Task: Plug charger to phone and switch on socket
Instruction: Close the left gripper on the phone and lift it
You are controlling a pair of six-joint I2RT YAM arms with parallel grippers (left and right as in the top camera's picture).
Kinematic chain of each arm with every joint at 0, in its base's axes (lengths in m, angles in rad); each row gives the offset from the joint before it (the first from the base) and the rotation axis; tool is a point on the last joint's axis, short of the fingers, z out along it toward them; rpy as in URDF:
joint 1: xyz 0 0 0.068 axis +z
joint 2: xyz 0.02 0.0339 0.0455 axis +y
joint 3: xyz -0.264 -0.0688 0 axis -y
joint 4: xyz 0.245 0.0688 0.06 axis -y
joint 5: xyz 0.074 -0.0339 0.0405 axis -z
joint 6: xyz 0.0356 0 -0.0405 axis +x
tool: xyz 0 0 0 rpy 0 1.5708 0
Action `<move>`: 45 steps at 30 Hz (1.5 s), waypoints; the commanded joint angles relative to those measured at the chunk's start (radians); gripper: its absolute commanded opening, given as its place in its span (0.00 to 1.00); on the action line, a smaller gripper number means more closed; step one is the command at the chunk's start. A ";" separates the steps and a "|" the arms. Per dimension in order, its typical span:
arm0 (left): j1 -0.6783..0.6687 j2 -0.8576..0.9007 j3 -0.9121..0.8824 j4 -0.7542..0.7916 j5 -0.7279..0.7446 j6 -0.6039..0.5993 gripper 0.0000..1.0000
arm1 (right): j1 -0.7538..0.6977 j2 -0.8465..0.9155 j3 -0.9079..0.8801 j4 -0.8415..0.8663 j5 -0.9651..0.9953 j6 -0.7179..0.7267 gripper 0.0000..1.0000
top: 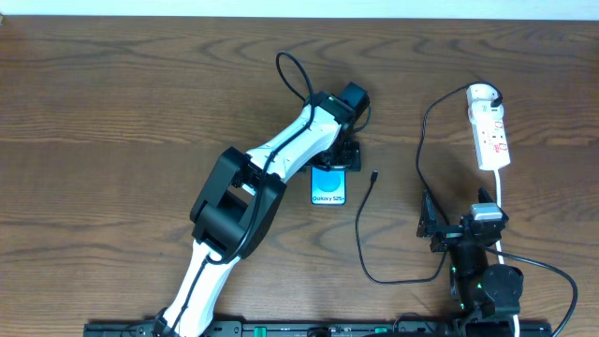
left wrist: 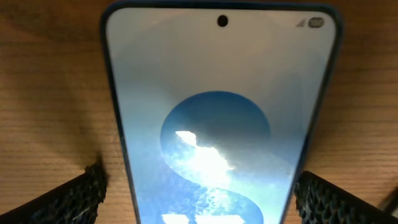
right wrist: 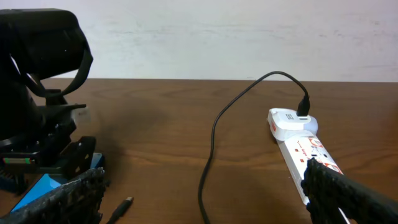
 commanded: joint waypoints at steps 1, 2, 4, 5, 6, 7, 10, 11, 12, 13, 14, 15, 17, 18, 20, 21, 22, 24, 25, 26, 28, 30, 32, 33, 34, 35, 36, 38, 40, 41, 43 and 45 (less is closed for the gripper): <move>-0.001 -0.023 -0.014 -0.004 -0.028 0.000 0.98 | -0.006 -0.005 -0.002 -0.005 0.004 -0.011 0.99; -0.001 -0.023 -0.014 -0.003 -0.028 0.000 0.98 | -0.006 -0.005 -0.002 -0.005 0.004 -0.011 0.99; 0.000 -0.023 -0.014 -0.003 -0.027 0.000 0.98 | -0.006 -0.005 -0.002 -0.005 0.004 -0.011 0.99; -0.001 -0.023 -0.014 -0.003 -0.027 0.000 0.98 | -0.006 -0.005 -0.002 -0.005 0.004 -0.011 0.99; -0.001 -0.023 -0.014 -0.003 -0.027 0.000 0.98 | -0.006 -0.005 -0.002 -0.005 0.004 -0.011 0.99; -0.001 -0.023 -0.014 -0.004 -0.027 0.000 0.98 | -0.006 -0.005 -0.002 -0.005 0.004 -0.011 0.99; -0.001 -0.023 -0.014 -0.006 -0.027 0.000 0.98 | -0.006 -0.005 -0.002 -0.005 0.004 -0.011 0.99; -0.001 -0.023 -0.014 -0.006 -0.027 0.000 0.98 | -0.006 -0.005 -0.002 -0.005 0.004 -0.011 0.99; -0.001 -0.023 -0.014 -0.006 -0.027 0.000 0.98 | -0.006 -0.005 -0.002 -0.005 0.004 -0.011 0.99; -0.002 -0.023 -0.014 -0.006 -0.028 0.000 0.98 | -0.006 -0.005 -0.002 -0.005 0.004 -0.011 0.99; -0.002 -0.023 -0.014 -0.006 -0.028 0.000 0.98 | -0.006 -0.005 -0.002 -0.005 0.004 -0.011 0.99; -0.002 -0.023 -0.014 -0.006 -0.028 -0.001 0.98 | -0.006 -0.005 -0.002 -0.005 0.004 -0.011 0.99; -0.003 -0.022 -0.014 -0.006 -0.028 -0.001 0.98 | -0.006 -0.005 -0.002 -0.005 0.004 -0.011 0.99; -0.002 -0.022 -0.014 -0.006 -0.028 -0.001 0.98 | -0.006 -0.005 -0.002 -0.005 0.004 -0.011 0.99; -0.002 -0.022 -0.014 -0.006 -0.028 -0.004 0.98 | -0.006 -0.005 -0.002 -0.005 0.004 -0.011 0.99; -0.003 -0.022 -0.014 -0.005 -0.028 -0.005 0.98 | -0.006 -0.005 -0.002 -0.005 0.004 -0.011 0.99; -0.003 -0.022 -0.014 -0.003 -0.028 -0.005 0.98 | -0.006 -0.005 -0.002 -0.005 0.004 -0.011 0.99; -0.003 -0.022 -0.014 -0.001 -0.028 -0.005 0.98 | -0.006 -0.005 -0.002 -0.005 0.004 -0.011 0.99; -0.003 -0.022 -0.014 0.000 -0.028 -0.005 0.98 | -0.006 -0.005 -0.002 -0.005 0.004 -0.011 0.99; -0.004 -0.022 -0.014 0.001 -0.028 -0.005 0.98 | -0.006 -0.005 -0.002 -0.005 0.004 -0.011 0.99; -0.007 -0.022 -0.014 0.002 -0.028 -0.005 0.98 | -0.006 -0.005 -0.002 -0.005 0.004 -0.011 0.99; -0.014 -0.022 -0.014 0.005 -0.028 -0.004 0.98 | -0.006 -0.005 -0.002 -0.005 0.004 -0.011 0.99; -0.021 -0.022 -0.014 0.009 -0.028 -0.004 0.98 | -0.006 -0.005 -0.002 -0.005 0.004 -0.011 0.99; -0.025 -0.022 -0.014 0.012 -0.029 -0.004 0.98 | -0.006 -0.005 -0.002 -0.005 0.004 -0.011 0.99; -0.027 -0.021 -0.014 0.016 -0.035 -0.005 0.98 | -0.006 -0.005 -0.002 -0.005 0.004 -0.011 0.99; -0.029 -0.020 -0.014 0.017 -0.045 -0.006 0.98 | -0.006 -0.005 -0.002 -0.005 0.004 -0.011 0.99; -0.029 -0.018 -0.014 0.016 -0.057 -0.013 0.98 | -0.006 -0.005 -0.002 -0.005 0.004 -0.011 0.99; -0.027 -0.011 -0.014 0.016 -0.066 -0.025 0.98 | -0.006 -0.005 -0.002 -0.005 0.004 -0.011 0.99; -0.026 -0.003 -0.014 0.016 -0.066 -0.027 0.98 | -0.006 -0.005 -0.002 -0.005 0.004 -0.011 0.99; -0.026 0.001 -0.014 0.016 -0.066 -0.026 0.98 | -0.006 -0.005 -0.002 -0.005 0.004 -0.011 0.99; -0.026 0.011 -0.014 0.016 -0.066 -0.026 0.98 | -0.006 -0.005 -0.002 -0.005 0.004 -0.011 0.99; -0.027 0.018 -0.014 0.015 -0.065 -0.027 0.98 | -0.006 -0.005 -0.002 -0.005 0.004 -0.011 0.99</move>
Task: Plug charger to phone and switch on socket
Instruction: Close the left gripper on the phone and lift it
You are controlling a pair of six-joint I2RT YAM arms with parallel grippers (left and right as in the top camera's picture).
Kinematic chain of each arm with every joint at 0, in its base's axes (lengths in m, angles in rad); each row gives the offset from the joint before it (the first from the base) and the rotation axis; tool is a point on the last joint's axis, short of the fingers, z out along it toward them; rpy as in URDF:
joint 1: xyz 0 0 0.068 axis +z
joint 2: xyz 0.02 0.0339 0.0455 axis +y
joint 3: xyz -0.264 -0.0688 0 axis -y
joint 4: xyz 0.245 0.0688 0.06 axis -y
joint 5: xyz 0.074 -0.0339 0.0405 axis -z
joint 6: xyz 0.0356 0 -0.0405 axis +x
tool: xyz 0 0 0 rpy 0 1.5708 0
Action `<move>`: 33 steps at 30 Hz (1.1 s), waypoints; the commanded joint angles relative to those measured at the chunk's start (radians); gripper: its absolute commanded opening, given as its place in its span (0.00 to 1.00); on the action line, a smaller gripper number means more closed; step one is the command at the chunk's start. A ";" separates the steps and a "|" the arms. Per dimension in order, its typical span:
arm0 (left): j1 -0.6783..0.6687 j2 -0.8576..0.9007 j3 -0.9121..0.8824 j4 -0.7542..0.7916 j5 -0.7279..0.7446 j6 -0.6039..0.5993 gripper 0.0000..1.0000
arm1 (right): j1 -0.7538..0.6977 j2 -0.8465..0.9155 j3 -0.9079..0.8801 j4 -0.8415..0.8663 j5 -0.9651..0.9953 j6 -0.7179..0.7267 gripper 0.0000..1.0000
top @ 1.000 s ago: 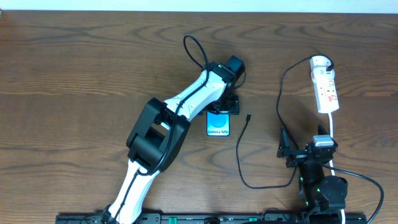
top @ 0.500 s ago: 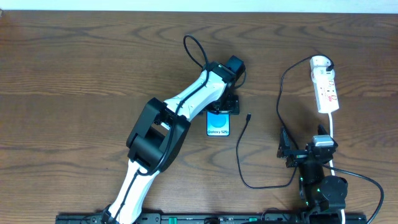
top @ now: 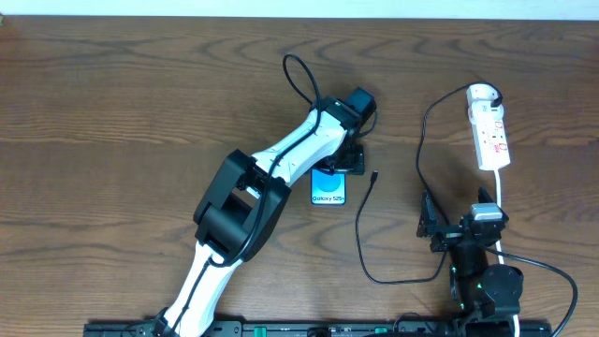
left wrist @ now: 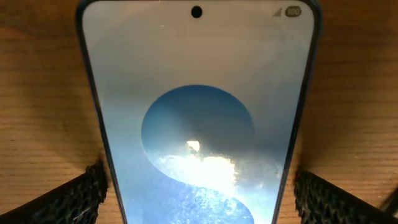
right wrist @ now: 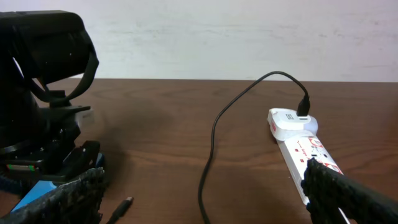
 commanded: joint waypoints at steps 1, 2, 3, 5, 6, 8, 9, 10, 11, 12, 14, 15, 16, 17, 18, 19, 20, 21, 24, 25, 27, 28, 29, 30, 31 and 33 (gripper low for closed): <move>0.002 0.023 -0.007 -0.002 -0.024 -0.014 0.98 | -0.006 -0.005 -0.002 -0.004 0.004 -0.011 0.99; 0.001 0.025 -0.007 -0.002 -0.024 -0.014 0.98 | -0.006 -0.005 -0.002 -0.004 0.004 -0.011 0.99; 0.001 0.026 -0.007 -0.002 -0.024 -0.014 0.98 | -0.006 -0.005 -0.002 -0.004 0.004 -0.011 0.99; 0.001 0.026 -0.007 -0.002 -0.024 -0.014 0.98 | -0.006 -0.005 -0.002 -0.004 0.004 -0.011 0.99; 0.001 0.026 -0.007 -0.002 -0.024 -0.014 0.98 | -0.006 -0.005 -0.002 -0.004 0.004 -0.011 0.99; 0.001 0.026 -0.007 -0.002 -0.024 -0.014 0.98 | -0.006 -0.005 -0.002 -0.004 0.004 -0.011 0.99; 0.001 0.026 -0.007 -0.003 -0.024 -0.014 0.98 | -0.006 -0.005 -0.002 -0.004 0.004 -0.011 0.99; 0.001 0.026 -0.007 -0.003 -0.024 -0.014 0.98 | -0.006 -0.005 -0.002 -0.004 0.004 -0.011 0.99; 0.001 0.026 -0.007 -0.004 -0.024 -0.014 0.98 | -0.006 -0.005 -0.002 -0.004 0.004 -0.011 0.99; 0.001 0.026 -0.007 -0.009 -0.024 -0.013 0.98 | -0.006 -0.005 -0.002 -0.004 0.004 -0.011 0.99; 0.001 0.026 -0.007 -0.013 -0.032 -0.013 0.98 | -0.006 -0.005 -0.002 -0.004 0.004 -0.011 0.99; 0.001 0.026 -0.007 -0.012 -0.051 -0.014 0.98 | -0.006 -0.005 -0.002 -0.004 0.004 -0.011 0.99; 0.001 0.026 -0.007 -0.009 -0.068 -0.014 0.98 | -0.006 -0.005 -0.002 -0.004 0.004 -0.011 0.99; 0.001 0.026 -0.007 -0.005 -0.081 -0.014 0.98 | -0.006 -0.005 -0.002 -0.004 0.004 -0.011 0.99; 0.001 0.026 -0.007 0.002 -0.081 -0.014 0.98 | -0.006 -0.005 -0.002 -0.004 0.004 -0.011 0.99; 0.001 0.026 -0.007 0.005 -0.081 -0.013 0.98 | -0.006 -0.005 -0.002 -0.004 0.004 -0.011 0.99; 0.001 0.026 -0.007 0.006 -0.081 -0.013 0.98 | -0.006 -0.005 -0.002 -0.004 0.004 -0.011 0.99; 0.001 0.026 -0.007 0.006 -0.081 -0.014 0.98 | -0.006 -0.005 -0.002 -0.004 0.004 -0.011 0.99; 0.001 0.026 -0.007 0.006 -0.080 -0.014 0.98 | -0.006 -0.005 -0.002 -0.004 0.004 -0.011 0.99; 0.001 0.026 -0.007 0.006 -0.080 -0.014 0.98 | -0.006 -0.005 -0.002 -0.004 0.004 -0.011 0.99; 0.001 0.026 -0.007 0.006 -0.080 -0.014 0.98 | -0.006 -0.005 -0.002 -0.004 0.004 -0.011 0.99; 0.001 0.026 -0.007 0.006 -0.080 -0.014 0.98 | -0.006 -0.005 -0.002 -0.004 0.004 -0.011 0.99; 0.001 0.026 -0.007 0.006 -0.080 -0.014 0.98 | -0.006 -0.005 -0.002 -0.004 0.004 -0.011 0.99; 0.001 0.026 -0.009 0.006 -0.080 -0.014 0.98 | -0.006 -0.005 -0.002 -0.004 0.004 -0.011 0.99; 0.001 0.026 -0.010 0.007 -0.080 -0.014 0.98 | -0.006 -0.005 -0.002 -0.004 0.004 -0.011 0.99; 0.001 0.026 -0.016 0.010 -0.080 -0.014 0.98 | -0.006 -0.005 -0.002 -0.004 0.004 -0.011 0.99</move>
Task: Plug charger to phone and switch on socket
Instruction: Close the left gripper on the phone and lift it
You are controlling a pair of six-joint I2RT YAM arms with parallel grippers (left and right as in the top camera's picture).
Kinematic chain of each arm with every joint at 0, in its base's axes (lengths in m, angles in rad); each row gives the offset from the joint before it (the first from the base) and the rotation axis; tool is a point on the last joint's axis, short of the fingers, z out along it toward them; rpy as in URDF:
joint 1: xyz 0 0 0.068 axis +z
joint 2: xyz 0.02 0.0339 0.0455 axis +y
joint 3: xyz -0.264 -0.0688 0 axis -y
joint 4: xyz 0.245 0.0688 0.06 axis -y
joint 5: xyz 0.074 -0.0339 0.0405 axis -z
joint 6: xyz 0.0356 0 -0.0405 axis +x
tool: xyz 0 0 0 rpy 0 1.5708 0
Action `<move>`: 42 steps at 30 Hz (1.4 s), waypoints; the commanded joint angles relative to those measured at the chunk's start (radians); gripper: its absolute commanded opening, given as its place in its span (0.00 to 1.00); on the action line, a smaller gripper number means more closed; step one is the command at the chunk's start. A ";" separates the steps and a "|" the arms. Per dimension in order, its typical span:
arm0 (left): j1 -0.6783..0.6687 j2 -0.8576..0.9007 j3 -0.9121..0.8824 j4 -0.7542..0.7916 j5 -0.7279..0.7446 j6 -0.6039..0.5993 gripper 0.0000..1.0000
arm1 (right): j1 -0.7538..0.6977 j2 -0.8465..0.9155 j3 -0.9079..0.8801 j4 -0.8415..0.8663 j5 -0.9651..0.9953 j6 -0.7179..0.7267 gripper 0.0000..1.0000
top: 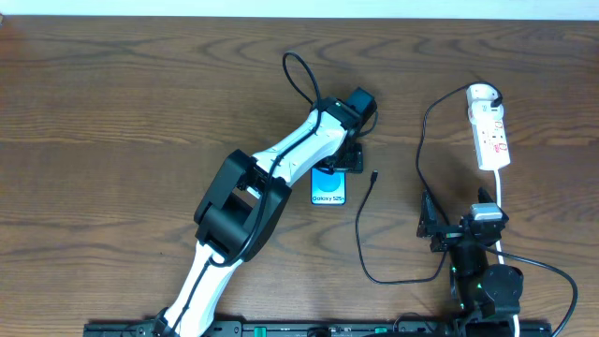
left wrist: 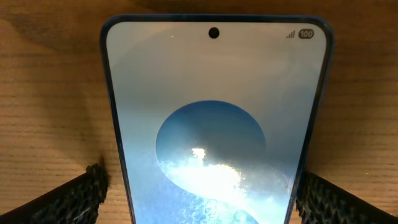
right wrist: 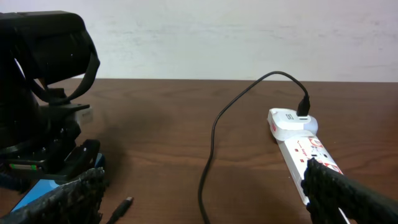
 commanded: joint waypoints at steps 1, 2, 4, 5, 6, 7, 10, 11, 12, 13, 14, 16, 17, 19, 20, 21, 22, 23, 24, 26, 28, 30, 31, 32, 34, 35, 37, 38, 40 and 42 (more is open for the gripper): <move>0.001 0.023 -0.022 0.009 -0.033 -0.005 0.98 | -0.006 -0.005 -0.002 -0.005 0.004 -0.011 0.99; 0.000 0.023 -0.028 0.013 -0.029 -0.005 0.98 | -0.006 -0.005 -0.002 -0.005 0.004 -0.011 0.99; 0.000 0.023 -0.045 0.028 -0.027 -0.005 0.98 | -0.006 -0.005 -0.002 -0.005 0.004 -0.011 0.99; 0.000 0.023 -0.056 0.036 -0.028 -0.005 0.98 | -0.006 -0.005 -0.002 -0.005 0.004 -0.011 0.99; 0.000 0.023 -0.064 0.042 -0.028 -0.005 0.98 | -0.006 -0.005 -0.002 -0.005 0.004 -0.011 0.99; 0.000 0.023 -0.072 0.046 -0.028 -0.005 0.98 | -0.006 -0.005 -0.002 -0.005 0.004 -0.011 0.99; 0.000 0.023 -0.078 0.045 -0.028 -0.005 0.98 | -0.006 -0.005 -0.002 -0.005 0.004 -0.011 0.99; -0.001 0.023 -0.078 0.045 -0.027 -0.005 0.98 | -0.006 -0.005 -0.002 -0.005 0.004 -0.011 0.99; 0.000 0.023 -0.078 0.045 -0.027 -0.005 0.98 | -0.006 -0.005 -0.002 -0.005 0.004 -0.011 0.99; 0.000 0.023 -0.078 0.045 -0.027 -0.005 0.98 | -0.006 -0.005 -0.002 -0.005 0.004 -0.011 0.99; 0.000 0.023 -0.078 0.041 -0.027 -0.005 0.98 | -0.006 -0.005 -0.002 -0.005 0.004 -0.011 0.99; 0.000 0.023 -0.078 0.036 -0.028 -0.005 0.98 | -0.006 -0.005 -0.002 -0.005 0.004 -0.011 0.99; 0.000 0.023 -0.078 0.034 -0.028 -0.005 0.98 | -0.006 -0.005 -0.002 -0.005 0.004 -0.011 0.99; 0.000 0.023 -0.078 0.031 -0.028 -0.005 0.98 | -0.006 -0.005 -0.002 -0.005 0.004 -0.011 0.99; 0.000 0.023 -0.078 0.030 -0.028 -0.005 0.99 | -0.006 -0.005 -0.002 -0.005 0.004 -0.011 0.99; 0.000 0.023 -0.078 0.028 -0.028 -0.005 0.99 | -0.006 -0.005 -0.002 -0.005 0.004 -0.011 0.99; 0.000 0.023 -0.078 0.026 -0.028 -0.005 0.99 | -0.006 -0.005 -0.002 -0.005 0.004 -0.011 0.99; 0.000 0.023 -0.078 0.024 -0.028 -0.005 0.99 | -0.006 -0.005 -0.002 -0.005 0.004 -0.011 0.99; 0.000 0.023 -0.078 0.023 -0.028 -0.005 0.99 | -0.006 -0.005 -0.002 -0.005 0.004 -0.011 0.99; 0.000 0.023 -0.078 0.023 -0.028 -0.005 0.97 | -0.006 -0.005 -0.002 -0.005 0.004 -0.011 0.99; 0.000 0.023 -0.078 0.023 -0.028 -0.005 0.96 | -0.006 -0.005 -0.002 -0.005 0.004 -0.011 0.99; 0.000 0.023 -0.078 0.023 -0.028 -0.005 0.95 | -0.006 -0.005 -0.002 -0.005 0.004 -0.011 0.99; 0.000 0.023 -0.078 0.023 -0.028 -0.005 0.93 | -0.006 -0.005 -0.002 -0.005 0.004 -0.011 0.99; 0.000 0.023 -0.078 0.023 -0.028 -0.005 0.92 | -0.006 -0.005 -0.002 -0.005 0.004 -0.011 0.99; 0.000 0.023 -0.078 0.023 -0.028 -0.005 0.89 | -0.006 -0.005 -0.002 -0.005 0.004 -0.011 0.99; 0.000 0.023 -0.078 0.023 -0.028 -0.005 0.89 | -0.006 -0.005 -0.002 -0.005 0.004 -0.011 0.99; 0.000 0.023 -0.078 0.023 -0.028 -0.005 0.89 | -0.006 -0.005 -0.002 -0.005 0.004 -0.011 0.99; 0.000 0.022 -0.078 0.023 -0.027 -0.005 0.89 | -0.006 -0.005 -0.002 -0.005 0.004 -0.011 0.99; 0.000 0.022 -0.078 0.022 -0.028 -0.005 0.88 | -0.006 -0.005 -0.002 -0.005 0.004 -0.011 0.99; 0.000 0.019 -0.078 0.022 -0.028 -0.005 0.86 | -0.006 -0.005 -0.002 -0.005 0.004 -0.011 0.99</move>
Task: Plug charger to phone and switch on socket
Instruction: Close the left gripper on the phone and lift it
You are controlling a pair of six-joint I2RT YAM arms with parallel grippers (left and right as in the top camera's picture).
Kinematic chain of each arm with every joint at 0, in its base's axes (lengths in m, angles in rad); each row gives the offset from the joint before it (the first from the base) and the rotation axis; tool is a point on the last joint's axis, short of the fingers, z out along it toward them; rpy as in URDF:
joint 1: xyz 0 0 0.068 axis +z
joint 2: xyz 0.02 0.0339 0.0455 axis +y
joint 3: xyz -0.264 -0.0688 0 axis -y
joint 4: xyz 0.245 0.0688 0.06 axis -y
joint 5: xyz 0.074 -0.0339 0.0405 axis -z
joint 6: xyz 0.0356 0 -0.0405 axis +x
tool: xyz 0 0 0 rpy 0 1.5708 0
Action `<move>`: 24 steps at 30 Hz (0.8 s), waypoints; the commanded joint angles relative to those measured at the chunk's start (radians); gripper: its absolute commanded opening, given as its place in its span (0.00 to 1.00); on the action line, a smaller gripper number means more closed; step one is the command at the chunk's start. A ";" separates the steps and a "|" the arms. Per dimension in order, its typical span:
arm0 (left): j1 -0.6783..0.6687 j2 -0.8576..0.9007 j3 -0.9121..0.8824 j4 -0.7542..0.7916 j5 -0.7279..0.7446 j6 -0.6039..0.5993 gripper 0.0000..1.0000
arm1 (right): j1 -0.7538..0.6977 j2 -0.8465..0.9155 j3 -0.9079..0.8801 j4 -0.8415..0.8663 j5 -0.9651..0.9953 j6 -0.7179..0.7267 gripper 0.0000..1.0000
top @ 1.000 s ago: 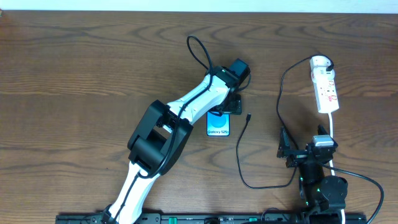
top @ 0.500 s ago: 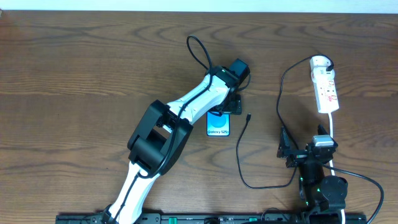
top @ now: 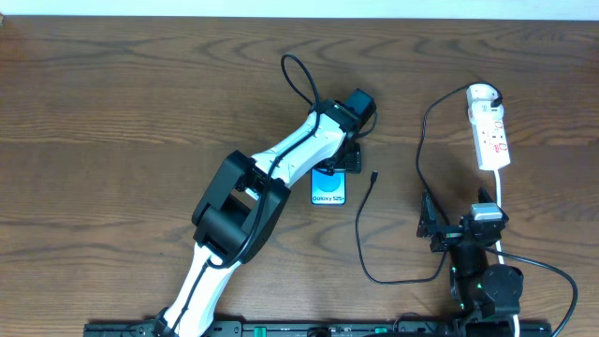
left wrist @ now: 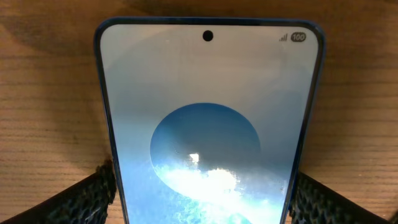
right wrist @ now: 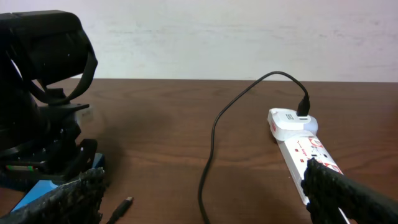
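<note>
A blue phone lies face up on the wooden table and fills the left wrist view. My left gripper straddles its far end, and both pads press against the phone's side edges. The black charger cable has its loose plug tip just right of the phone, also visible on the table. Its other end sits in an adapter on the white power strip. My right gripper stands open near the front edge with nothing between its fingers.
The power strip lies at the far right with its own white lead running toward the right arm's base. The cable loops across the table between the phone and my right gripper. Bare wood spreads to the left.
The left pads stood a little apart from the phone's sides and now touch both edges. The phone, the cable and the right arm have not moved.
My left gripper first hung open over the phone's top end, slightly off to one side. It then shifted a little right and sat more squarely over the phone, still open. Now its pads are shut against the phone's edges. The right gripper has stayed open and still throughout.
</note>
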 commanded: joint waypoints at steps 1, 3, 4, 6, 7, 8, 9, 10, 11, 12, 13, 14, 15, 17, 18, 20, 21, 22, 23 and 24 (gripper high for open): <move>0.000 0.031 -0.042 -0.019 -0.032 -0.001 0.80 | -0.006 -0.005 -0.002 -0.005 0.004 -0.011 0.99; 0.000 0.027 -0.042 -0.019 -0.032 -0.001 0.76 | -0.006 -0.005 -0.002 -0.005 0.004 -0.011 0.99; 0.000 0.026 -0.042 -0.019 -0.032 -0.001 0.77 | -0.006 -0.005 -0.002 -0.005 0.004 -0.011 0.99; 0.000 0.025 -0.042 -0.019 -0.032 -0.001 0.77 | -0.006 -0.005 -0.002 -0.005 0.004 -0.011 0.99; 0.000 0.025 -0.042 -0.019 -0.032 -0.001 0.77 | -0.006 -0.005 -0.002 -0.005 0.004 -0.011 0.99; 0.000 0.025 -0.042 -0.019 -0.032 -0.001 0.77 | -0.006 -0.005 -0.002 -0.005 0.004 -0.011 0.99; 0.000 0.024 -0.042 -0.021 -0.032 -0.001 0.77 | -0.006 -0.005 -0.002 -0.005 0.004 -0.011 0.99; 0.000 0.024 -0.041 -0.023 -0.032 -0.001 0.77 | -0.006 -0.005 -0.002 -0.005 0.004 -0.011 0.99; 0.000 0.024 -0.039 -0.027 -0.032 -0.001 0.77 | -0.006 -0.005 -0.002 -0.005 0.004 -0.011 0.99; 0.000 0.023 -0.037 -0.031 -0.032 -0.001 0.77 | -0.006 -0.005 -0.002 -0.005 0.004 -0.011 0.99; 0.000 0.020 -0.034 -0.036 -0.032 -0.001 0.77 | -0.006 -0.005 -0.002 -0.005 0.004 -0.011 0.99; 0.000 0.017 -0.030 -0.042 -0.032 -0.001 0.77 | -0.006 -0.005 -0.002 -0.005 0.004 -0.011 0.99; 0.000 0.012 -0.026 -0.046 -0.032 -0.001 0.77 | -0.006 -0.005 -0.002 -0.005 0.004 -0.011 0.99; 0.002 0.000 -0.021 -0.050 -0.031 -0.001 0.77 | -0.006 -0.005 -0.002 -0.005 0.004 -0.011 0.99; 0.003 -0.009 -0.021 -0.049 -0.029 -0.001 0.77 | -0.006 -0.005 -0.002 -0.005 0.004 -0.011 0.99; 0.006 -0.026 -0.019 -0.051 -0.028 -0.001 0.77 | -0.006 -0.005 -0.002 -0.005 0.004 -0.011 0.99; 0.008 -0.035 -0.019 -0.053 -0.026 -0.001 0.77 | -0.006 -0.005 -0.002 -0.005 0.004 -0.011 0.99; 0.010 -0.043 -0.019 -0.054 -0.017 -0.001 0.77 | -0.006 -0.005 -0.002 -0.005 0.004 -0.011 0.99; 0.011 -0.053 -0.019 -0.055 -0.002 -0.001 0.77 | -0.006 -0.005 -0.002 -0.005 0.004 -0.011 0.99; 0.014 -0.060 -0.019 -0.056 0.013 -0.001 0.77 | -0.006 -0.005 -0.002 -0.005 0.004 -0.011 0.99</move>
